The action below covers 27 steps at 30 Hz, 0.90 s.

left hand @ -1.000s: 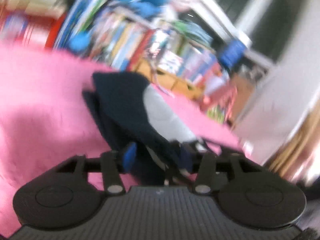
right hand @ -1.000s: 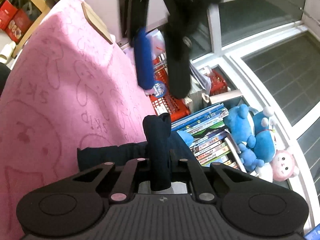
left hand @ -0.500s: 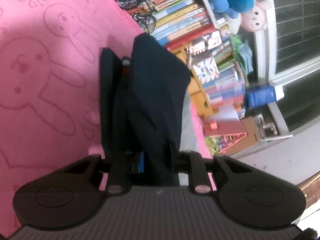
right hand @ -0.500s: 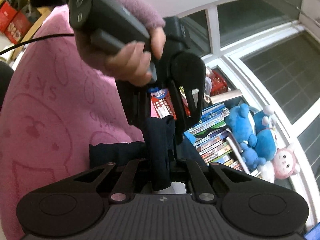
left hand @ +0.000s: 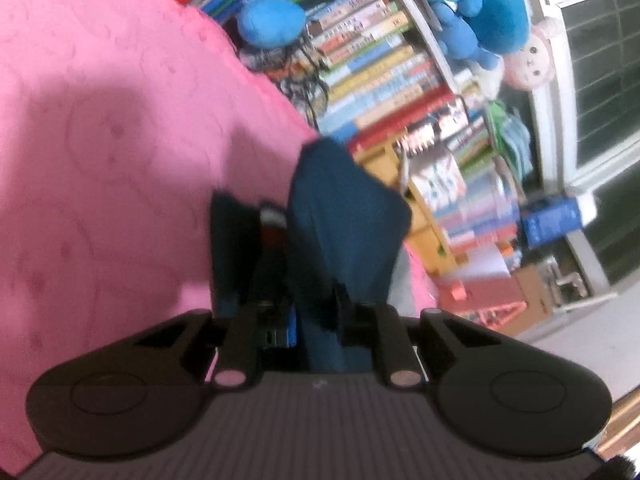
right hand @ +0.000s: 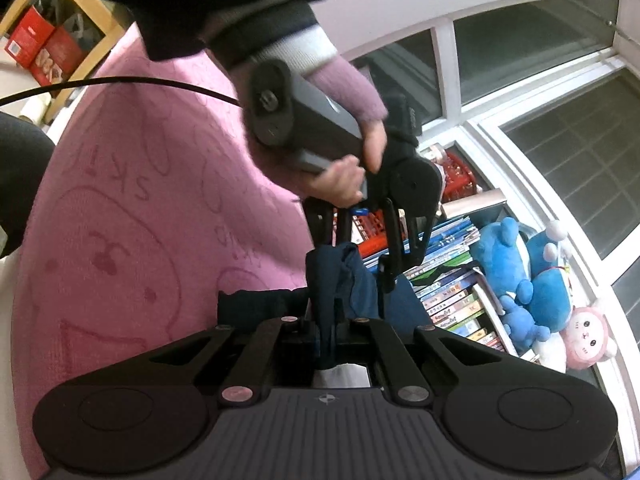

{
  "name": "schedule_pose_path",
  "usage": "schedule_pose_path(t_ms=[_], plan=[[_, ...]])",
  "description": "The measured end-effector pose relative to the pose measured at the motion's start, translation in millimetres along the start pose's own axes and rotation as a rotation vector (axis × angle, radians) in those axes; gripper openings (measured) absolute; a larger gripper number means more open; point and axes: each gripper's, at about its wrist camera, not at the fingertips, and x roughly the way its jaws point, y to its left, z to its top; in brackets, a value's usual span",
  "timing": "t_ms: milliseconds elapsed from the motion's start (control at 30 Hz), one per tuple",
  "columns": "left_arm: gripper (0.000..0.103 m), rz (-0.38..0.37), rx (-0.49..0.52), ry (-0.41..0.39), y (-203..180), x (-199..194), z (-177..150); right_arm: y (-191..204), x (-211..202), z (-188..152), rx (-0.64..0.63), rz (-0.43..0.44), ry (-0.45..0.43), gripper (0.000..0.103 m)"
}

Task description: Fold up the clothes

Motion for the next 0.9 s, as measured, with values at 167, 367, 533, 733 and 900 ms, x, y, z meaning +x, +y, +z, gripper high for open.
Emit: schedule_pose_path(t_ms=[167,367,533,733,900], plan=[[0.019,0.19,0.093,-0.169,-11,2,26,2,-2,2,-0.004,-0.002,-0.006,0.006],[0.037,0.236,0.17,-0.198,-21,-26,9,5,-15,3,0.021,0.003,-0.009,0.011],[0.041,0.26,0.35,-0.198,-36,-59,-48,-25,-35,-9,0.163,0.003,0.056,0.043],[0.049,0.329,0.511,-0.255,-60,-89,-114,-54,-69,-42,0.306,-0.046,0.202,0.054],[0.056,0.387,0.743,-0.28,-94,-92,-153,-67,-83,-63,0.424,-0.092,0.286,0.06]])
